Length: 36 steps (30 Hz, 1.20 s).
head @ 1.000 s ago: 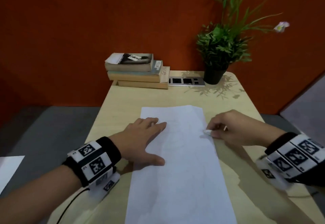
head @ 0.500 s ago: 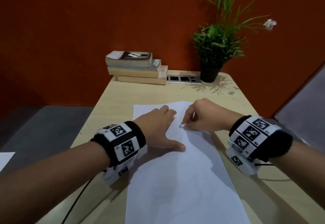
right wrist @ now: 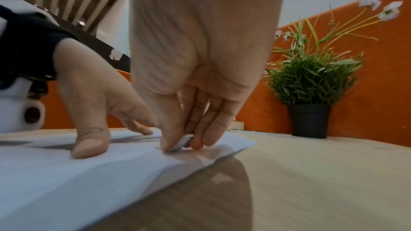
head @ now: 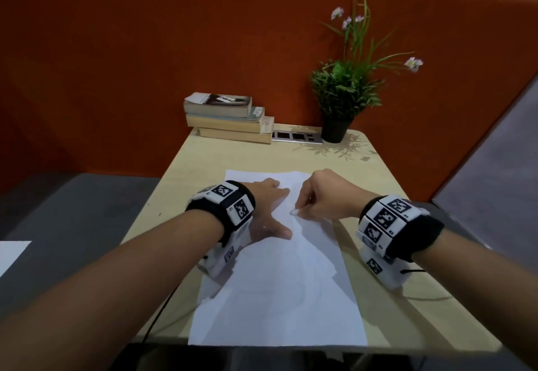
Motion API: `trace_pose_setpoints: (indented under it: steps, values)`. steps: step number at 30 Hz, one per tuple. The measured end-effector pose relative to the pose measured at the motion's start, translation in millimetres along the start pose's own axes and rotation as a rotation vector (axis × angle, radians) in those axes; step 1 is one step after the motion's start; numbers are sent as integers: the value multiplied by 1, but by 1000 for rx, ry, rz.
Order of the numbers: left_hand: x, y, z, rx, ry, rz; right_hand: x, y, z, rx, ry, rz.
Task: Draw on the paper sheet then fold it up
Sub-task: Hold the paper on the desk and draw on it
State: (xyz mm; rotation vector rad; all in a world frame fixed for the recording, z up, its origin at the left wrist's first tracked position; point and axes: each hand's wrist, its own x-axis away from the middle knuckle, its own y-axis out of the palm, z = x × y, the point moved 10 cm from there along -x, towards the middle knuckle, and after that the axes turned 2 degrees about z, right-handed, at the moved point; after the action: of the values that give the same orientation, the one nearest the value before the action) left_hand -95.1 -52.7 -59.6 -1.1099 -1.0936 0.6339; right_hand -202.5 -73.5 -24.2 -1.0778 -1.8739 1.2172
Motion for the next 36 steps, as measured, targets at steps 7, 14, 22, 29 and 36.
trace_pose_setpoints:
  steps: [7, 14, 22, 29, 36]
  values:
    - [0, -6, 2, 21, -3, -44, -24, -20, 8, 3, 85, 134]
    - [3, -4, 3, 25, 16, -50, 1, -3, -2, 20, 9, -38]
    - [1, -2, -4, 77, 12, -60, -9, -7, 0, 41, 62, 30]
    - [-6, 0, -10, 81, 6, -53, -9, -17, 0, 16, 85, 78]
    - [-8, 1, -9, 94, 19, -57, 7, -1, 0, 27, 66, -33]
